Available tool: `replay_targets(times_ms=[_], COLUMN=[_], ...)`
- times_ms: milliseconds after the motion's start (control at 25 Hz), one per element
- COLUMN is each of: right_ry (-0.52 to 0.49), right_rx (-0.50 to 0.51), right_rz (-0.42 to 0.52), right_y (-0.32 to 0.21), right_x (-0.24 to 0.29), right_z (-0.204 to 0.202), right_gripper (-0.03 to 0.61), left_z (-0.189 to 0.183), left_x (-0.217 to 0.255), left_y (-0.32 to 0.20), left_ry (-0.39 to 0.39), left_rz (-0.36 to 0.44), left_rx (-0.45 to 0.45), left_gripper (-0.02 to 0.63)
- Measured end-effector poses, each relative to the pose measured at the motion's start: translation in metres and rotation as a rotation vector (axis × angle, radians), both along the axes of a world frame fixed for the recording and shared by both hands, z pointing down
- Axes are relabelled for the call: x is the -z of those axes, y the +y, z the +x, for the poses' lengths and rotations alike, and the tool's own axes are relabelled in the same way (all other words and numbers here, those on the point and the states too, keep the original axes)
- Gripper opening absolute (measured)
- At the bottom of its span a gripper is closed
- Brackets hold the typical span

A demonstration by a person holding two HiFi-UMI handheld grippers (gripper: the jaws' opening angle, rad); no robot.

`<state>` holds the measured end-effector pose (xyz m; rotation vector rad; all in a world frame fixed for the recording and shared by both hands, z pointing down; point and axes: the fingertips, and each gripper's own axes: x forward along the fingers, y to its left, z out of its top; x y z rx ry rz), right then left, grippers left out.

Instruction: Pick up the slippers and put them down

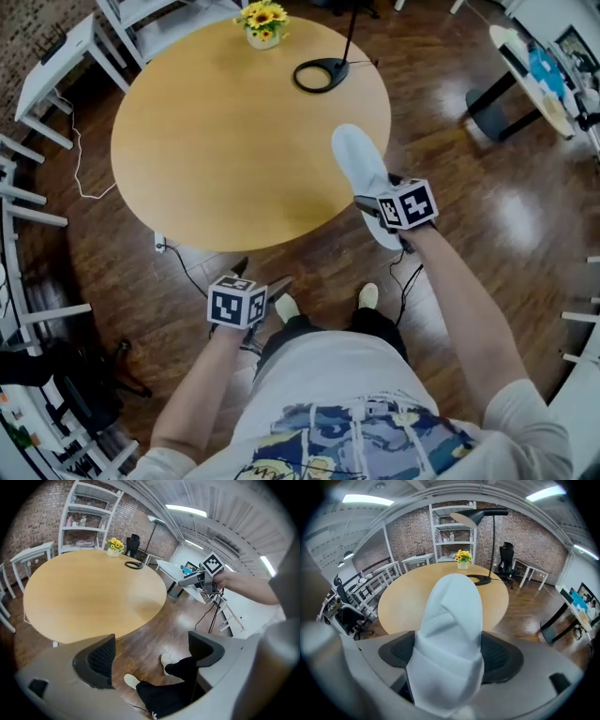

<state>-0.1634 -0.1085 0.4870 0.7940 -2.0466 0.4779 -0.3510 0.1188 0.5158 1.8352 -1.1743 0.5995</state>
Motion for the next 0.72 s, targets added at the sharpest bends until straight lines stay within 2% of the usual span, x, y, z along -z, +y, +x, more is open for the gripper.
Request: replay_targets(times_ms=[120, 320, 560, 720], right_ry=[-0.014, -0.020, -0.015, -0.019], right_rx=[-0.055, -0.147, -0.269, -0.324], right_rz=[0.004, -0.004, -0.041, -0.093], right_y=[-0.008, -0.036, -0.066, -0.082], right_x=[0.003, -0.006, -0.052, -0.099], right_z=[0.080, 0.228, 0.406, 0.491], right_gripper=[0.460, 0.460, 0.460, 0.460], left_z=[0.062, 0.176, 0.312, 0.386], left_x=[0.007, 0.024, 0.012, -0.004], left_y=[-0.028, -0.075, -0.128, -0.161], left_ry=[-0.018, -0.021, -0.062, -0.075], left_rz=[0.005, -0.001, -0.054, -0.078], left_rx=[-0.069, -0.104, -0.172, -0.182], left_gripper=[0.482, 0.482, 0.482, 0.482])
